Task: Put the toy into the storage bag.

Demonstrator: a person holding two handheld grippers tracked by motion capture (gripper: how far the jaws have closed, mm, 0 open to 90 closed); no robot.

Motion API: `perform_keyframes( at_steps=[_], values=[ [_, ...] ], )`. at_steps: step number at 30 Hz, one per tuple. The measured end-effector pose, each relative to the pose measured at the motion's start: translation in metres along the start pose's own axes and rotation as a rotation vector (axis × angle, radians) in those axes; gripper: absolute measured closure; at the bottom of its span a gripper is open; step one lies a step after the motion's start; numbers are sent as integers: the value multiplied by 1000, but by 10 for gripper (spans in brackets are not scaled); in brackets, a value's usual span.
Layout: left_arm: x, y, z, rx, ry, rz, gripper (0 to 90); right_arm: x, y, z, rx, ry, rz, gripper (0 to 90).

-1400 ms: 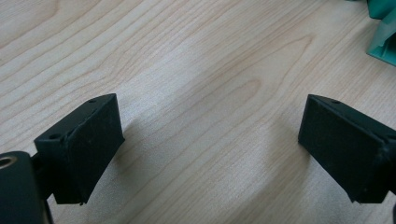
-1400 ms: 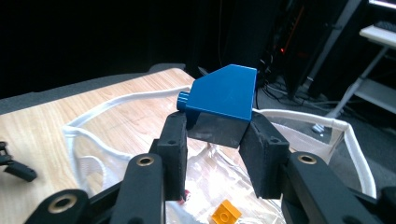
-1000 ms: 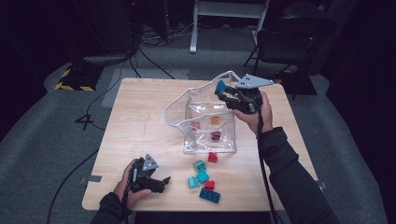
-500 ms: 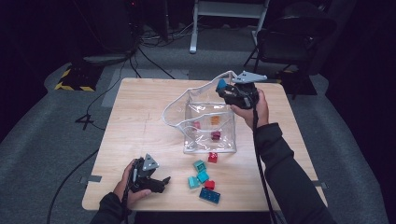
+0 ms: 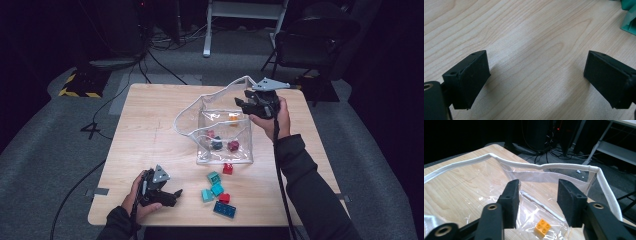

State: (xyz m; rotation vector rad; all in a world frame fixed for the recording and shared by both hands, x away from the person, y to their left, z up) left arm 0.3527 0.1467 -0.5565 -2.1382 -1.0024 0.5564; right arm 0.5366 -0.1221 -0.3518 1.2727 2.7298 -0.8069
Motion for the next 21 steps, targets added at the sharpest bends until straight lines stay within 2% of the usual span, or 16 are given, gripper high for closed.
perform_keyframes(
  at_steps=[14, 21],
  values=[
    [0, 0, 0, 0, 0, 0, 67, 13, -48, 4, -72, -40, -56, 464],
    [0, 0, 0, 0, 0, 0, 67, 31, -71, 15, -91, -95, -108, 444]
  ],
)
Point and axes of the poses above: each handheld gripper's, and its own axes: y roughly forward along the jaws, z roughly out of its underside, x roughly to its left, the point moved 7 cm from there along y, roughly forward along the jaws, and after that the axes turned 6 degrees about -y, right-handed, at the moved point
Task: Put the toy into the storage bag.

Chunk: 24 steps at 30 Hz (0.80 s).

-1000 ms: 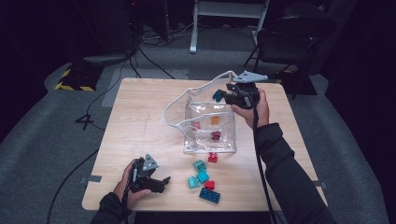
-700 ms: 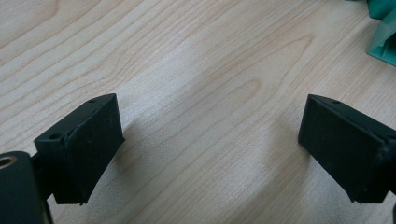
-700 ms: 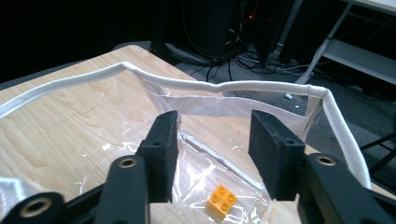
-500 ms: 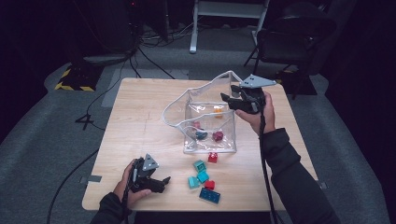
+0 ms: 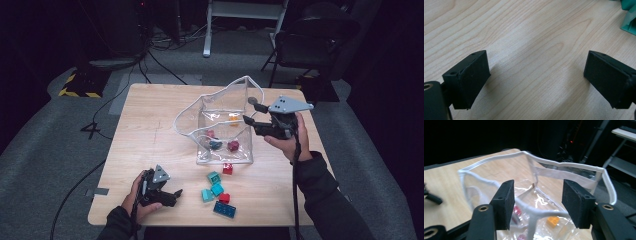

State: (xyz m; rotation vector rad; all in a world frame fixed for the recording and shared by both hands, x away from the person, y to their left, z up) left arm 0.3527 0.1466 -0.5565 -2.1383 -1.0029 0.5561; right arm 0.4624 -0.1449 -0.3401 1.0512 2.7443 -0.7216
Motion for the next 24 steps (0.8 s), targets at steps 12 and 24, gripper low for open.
perform_keyframes(
  at_steps=[12, 24],
  values=[
    [0, 0, 0, 0, 0, 0, 67, 42, -14, 39, 24, -50, -98, 436],
    [0, 0, 0, 0, 0, 0, 67, 77, 1, 85, 59, -78, -212, 416]
  ],
)
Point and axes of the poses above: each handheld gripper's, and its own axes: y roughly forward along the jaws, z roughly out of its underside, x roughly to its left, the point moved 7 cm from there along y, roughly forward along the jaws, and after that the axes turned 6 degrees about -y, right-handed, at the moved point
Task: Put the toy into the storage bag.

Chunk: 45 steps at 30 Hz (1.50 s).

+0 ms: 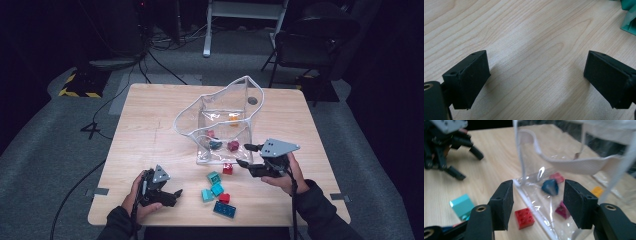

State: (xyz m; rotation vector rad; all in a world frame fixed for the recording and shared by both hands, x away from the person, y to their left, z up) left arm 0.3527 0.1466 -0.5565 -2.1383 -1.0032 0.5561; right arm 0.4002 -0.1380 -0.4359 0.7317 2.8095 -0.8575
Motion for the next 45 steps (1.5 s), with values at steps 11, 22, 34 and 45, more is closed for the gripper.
perform_keyframes(
  at_steps=[11, 22, 34, 45],
  values=[
    [0, 0, 0, 0, 0, 0, 67, 15, 50, 49, 122, 1, -88, 418],
    [0, 0, 0, 0, 0, 0, 67, 16, 79, 70, 189, -11, -87, 418],
    [0, 0, 0, 0, 0, 0, 67, 11, 91, 74, 200, 16, -70, 375],
    [0, 0, 0, 0, 0, 0, 67, 19, 91, 74, 168, 57, -155, 574]
  ],
)
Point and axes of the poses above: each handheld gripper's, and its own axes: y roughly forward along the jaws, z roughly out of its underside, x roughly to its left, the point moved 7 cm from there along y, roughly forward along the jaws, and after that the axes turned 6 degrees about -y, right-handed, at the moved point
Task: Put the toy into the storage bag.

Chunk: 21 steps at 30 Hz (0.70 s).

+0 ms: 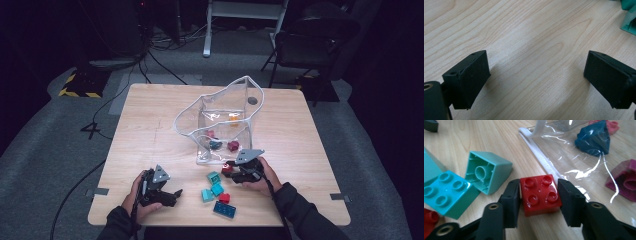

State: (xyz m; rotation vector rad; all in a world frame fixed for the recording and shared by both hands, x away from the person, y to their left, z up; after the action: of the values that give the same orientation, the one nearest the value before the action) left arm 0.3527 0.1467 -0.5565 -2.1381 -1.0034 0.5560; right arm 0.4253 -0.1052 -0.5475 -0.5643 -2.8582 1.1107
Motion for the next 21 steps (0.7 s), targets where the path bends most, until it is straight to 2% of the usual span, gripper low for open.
perform_keyframes(
  at_steps=[5, 9, 13, 21],
  values=[
    [0, 0, 0, 0, 0, 0, 67, 0, -2, 1, 1, 10, -6, 590],
    [0, 0, 0, 0, 0, 0, 67, -1, -4, 2, 2, 4, 31, 592],
    [0, 0, 0, 0, 0, 0, 67, -2, -8, 1, -12, 14, 37, 591],
    [0, 0, 0, 0, 0, 0, 66, -2, -28, 0, -42, 7, 43, 591]
  ],
)
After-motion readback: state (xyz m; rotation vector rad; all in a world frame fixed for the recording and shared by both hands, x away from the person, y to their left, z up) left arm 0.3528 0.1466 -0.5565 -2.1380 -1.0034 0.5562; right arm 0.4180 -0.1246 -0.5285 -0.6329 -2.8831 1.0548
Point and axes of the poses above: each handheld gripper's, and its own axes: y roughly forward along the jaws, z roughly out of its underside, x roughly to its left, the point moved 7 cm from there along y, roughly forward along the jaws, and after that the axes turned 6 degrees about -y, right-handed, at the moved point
